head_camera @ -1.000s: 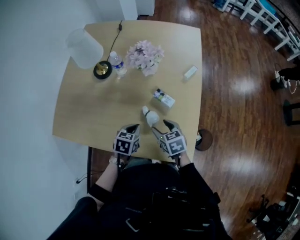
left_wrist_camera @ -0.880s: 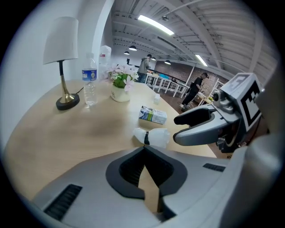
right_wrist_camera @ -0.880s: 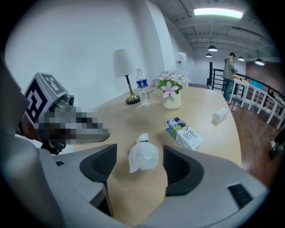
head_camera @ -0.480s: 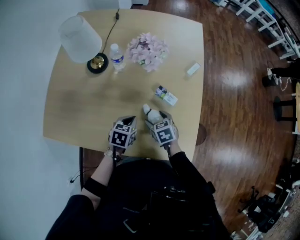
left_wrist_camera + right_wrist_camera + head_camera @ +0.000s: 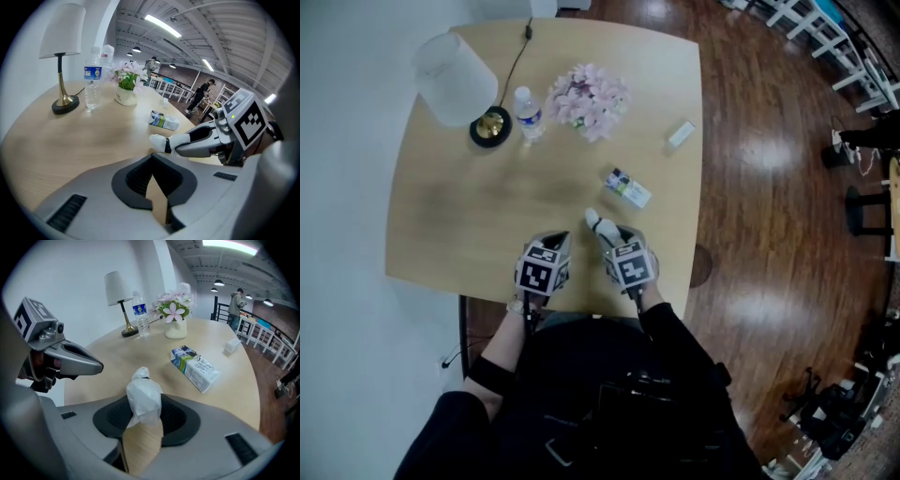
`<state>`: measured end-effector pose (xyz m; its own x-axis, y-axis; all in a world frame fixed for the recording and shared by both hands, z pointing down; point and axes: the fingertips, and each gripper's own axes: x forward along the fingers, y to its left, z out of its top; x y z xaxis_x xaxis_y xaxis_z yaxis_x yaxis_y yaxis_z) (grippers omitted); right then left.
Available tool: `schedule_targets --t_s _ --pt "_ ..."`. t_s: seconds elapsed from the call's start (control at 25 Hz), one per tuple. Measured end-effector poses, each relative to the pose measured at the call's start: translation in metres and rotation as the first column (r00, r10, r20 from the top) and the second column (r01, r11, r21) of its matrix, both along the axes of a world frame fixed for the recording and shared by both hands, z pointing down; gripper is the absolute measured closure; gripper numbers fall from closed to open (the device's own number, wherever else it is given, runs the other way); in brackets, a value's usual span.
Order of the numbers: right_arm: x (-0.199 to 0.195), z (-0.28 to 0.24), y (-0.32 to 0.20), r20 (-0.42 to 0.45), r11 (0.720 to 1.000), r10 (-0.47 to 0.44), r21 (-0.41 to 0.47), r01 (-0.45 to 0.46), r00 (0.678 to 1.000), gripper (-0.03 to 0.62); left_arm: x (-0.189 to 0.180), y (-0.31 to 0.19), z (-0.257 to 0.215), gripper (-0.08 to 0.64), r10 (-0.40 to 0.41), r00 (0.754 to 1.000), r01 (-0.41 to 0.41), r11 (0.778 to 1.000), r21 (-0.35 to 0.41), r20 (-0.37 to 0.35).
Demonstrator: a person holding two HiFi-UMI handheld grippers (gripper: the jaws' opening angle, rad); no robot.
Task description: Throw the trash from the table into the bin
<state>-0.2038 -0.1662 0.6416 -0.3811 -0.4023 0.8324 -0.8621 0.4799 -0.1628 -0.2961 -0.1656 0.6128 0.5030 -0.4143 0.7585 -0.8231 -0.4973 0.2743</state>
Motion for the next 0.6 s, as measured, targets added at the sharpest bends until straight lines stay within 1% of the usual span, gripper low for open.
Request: schedule_targets --t_s 0.12,0.24,0.32,0.48,0.6 --pt "0.007 -0.016 0.008 0.022 1.000 0.006 0.018 -0.006 1.000 0.434 0.007 0.009 -0.005 0.560 0.019 1.000 -0.019 1.000 -0.002 0.009" --pt "0.013 -0.040 0.021 0.070 0.999 -0.021 0.043 0.018 0.997 0.445 0.021 0.020 -0.016 0.560 0.031 1.000 -0.031 0.999 0.008 0.005" --pt "0.020 -0.053 0.032 0.106 0.999 -0.022 0.052 0.016 0.994 0.449 0.032 0.022 -0.021 0.560 0.066 0.998 -0.066 0.998 0.021 0.005" --pt "0.046 -0.068 0.056 0.156 0.998 0.012 0.053 -0.020 0.988 0.453 0.061 0.031 -0.031 0.560 0.133 0.991 -0.132 0.990 0.047 -0.015" --pt "0.069 -0.074 0.071 0.165 0.996 0.053 0.059 -0.063 0.985 0.456 0.084 0.039 -0.031 0.560 0.173 0.985 -0.172 0.984 0.055 -0.010"
